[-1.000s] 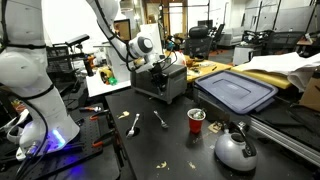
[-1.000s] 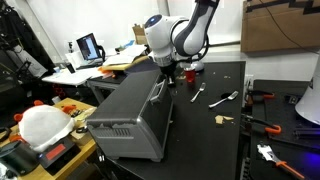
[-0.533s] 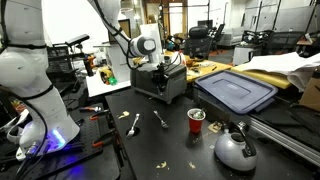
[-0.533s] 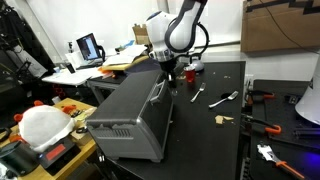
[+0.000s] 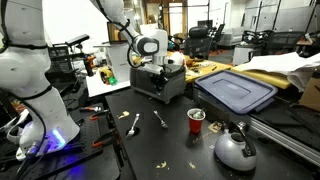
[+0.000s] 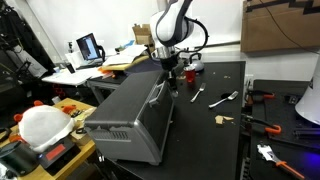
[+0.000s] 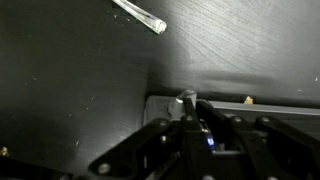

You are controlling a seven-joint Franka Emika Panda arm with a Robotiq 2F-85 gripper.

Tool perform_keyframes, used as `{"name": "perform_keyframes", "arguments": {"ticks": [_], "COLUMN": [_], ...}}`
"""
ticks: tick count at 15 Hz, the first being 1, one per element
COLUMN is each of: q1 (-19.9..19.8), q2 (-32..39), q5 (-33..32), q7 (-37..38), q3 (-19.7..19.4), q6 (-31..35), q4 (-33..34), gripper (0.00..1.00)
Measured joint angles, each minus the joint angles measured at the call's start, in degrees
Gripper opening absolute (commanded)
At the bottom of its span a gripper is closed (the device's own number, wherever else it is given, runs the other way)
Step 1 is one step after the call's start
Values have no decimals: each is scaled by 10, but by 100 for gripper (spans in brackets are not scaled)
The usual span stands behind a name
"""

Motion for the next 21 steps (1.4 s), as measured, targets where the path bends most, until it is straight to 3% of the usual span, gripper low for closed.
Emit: {"name": "perform_keyframes", "arguments": {"ticks": [1, 2, 5, 10, 16, 21], "q1": [-4, -5, 6, 77, 131, 132], "q2": [3, 5, 6, -9, -48, -66], "q5": [11, 18, -4, -174, -353, -377], "q7": [-8, -13, 16, 189, 359, 381], "q3": [1, 2, -3, -52, -93, -89], "q6": [-8, -15, -12, 52, 59, 59], "q4": [5, 10, 10, -10, -33, -41], "gripper": [37, 38, 60, 96, 100, 100]}}
